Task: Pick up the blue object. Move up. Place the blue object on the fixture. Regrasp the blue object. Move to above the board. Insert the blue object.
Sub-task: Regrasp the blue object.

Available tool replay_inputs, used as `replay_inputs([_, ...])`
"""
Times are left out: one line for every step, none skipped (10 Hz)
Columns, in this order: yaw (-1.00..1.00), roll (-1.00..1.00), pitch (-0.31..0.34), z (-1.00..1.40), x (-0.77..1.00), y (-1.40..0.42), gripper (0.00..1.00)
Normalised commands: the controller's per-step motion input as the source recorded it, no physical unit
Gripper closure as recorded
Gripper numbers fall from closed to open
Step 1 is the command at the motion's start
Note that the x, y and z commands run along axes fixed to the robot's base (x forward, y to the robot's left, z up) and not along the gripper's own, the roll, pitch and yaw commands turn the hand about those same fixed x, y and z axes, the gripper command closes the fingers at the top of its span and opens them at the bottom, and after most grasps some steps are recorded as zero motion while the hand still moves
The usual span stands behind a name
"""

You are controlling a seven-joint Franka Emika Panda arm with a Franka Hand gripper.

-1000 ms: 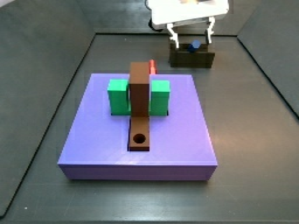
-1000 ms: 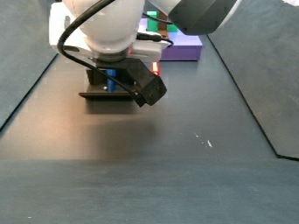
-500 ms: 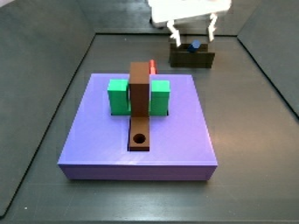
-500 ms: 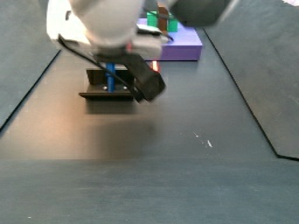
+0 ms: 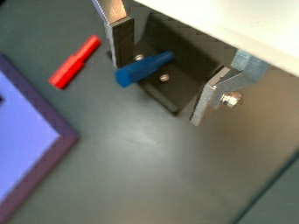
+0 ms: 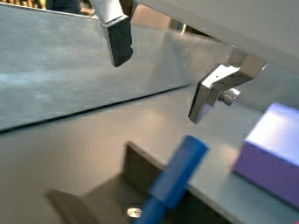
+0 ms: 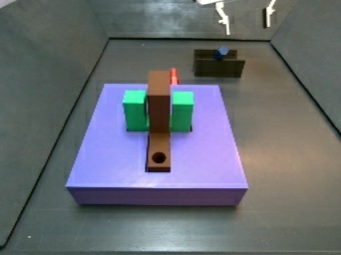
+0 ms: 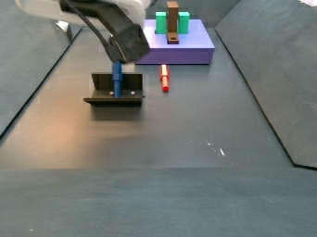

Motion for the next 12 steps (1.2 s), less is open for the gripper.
replay_inputs([0.17,1.00,0.286,0.09,0.23,0.00,0.00])
replay_inputs([0.15,1.00,0.397,0.12,0.11,-0.01,0.00])
replay_inputs([0.15,1.00,0.443,0.13,0.06,-0.02,0.00])
replay_inputs([0.19,1.00,0.440,0.13,0.03,-0.04,0.00])
replay_inputs([0.20,1.00,0.426,0.13,0.04,-0.04,0.00])
replay_inputs([0.20,1.00,0.389,0.12,0.08,-0.03,0.00])
replay_inputs([0.04,1.00,0.217,0.04,0.00,0.00,0.00])
replay_inputs([0.00,1.00,0.151,0.04,-0.15,0.03,0.00])
replay_inputs([-0.04,1.00,0.134,0.05,-0.21,0.05,0.00])
replay_inputs([-0.02,1.00,0.131,0.06,-0.25,0.04,0.00])
replay_inputs([0.00,1.00,0.120,0.03,-0.30,0.00,0.00])
replay_inputs([0.00,1.00,0.120,0.03,-0.30,0.00,0.00])
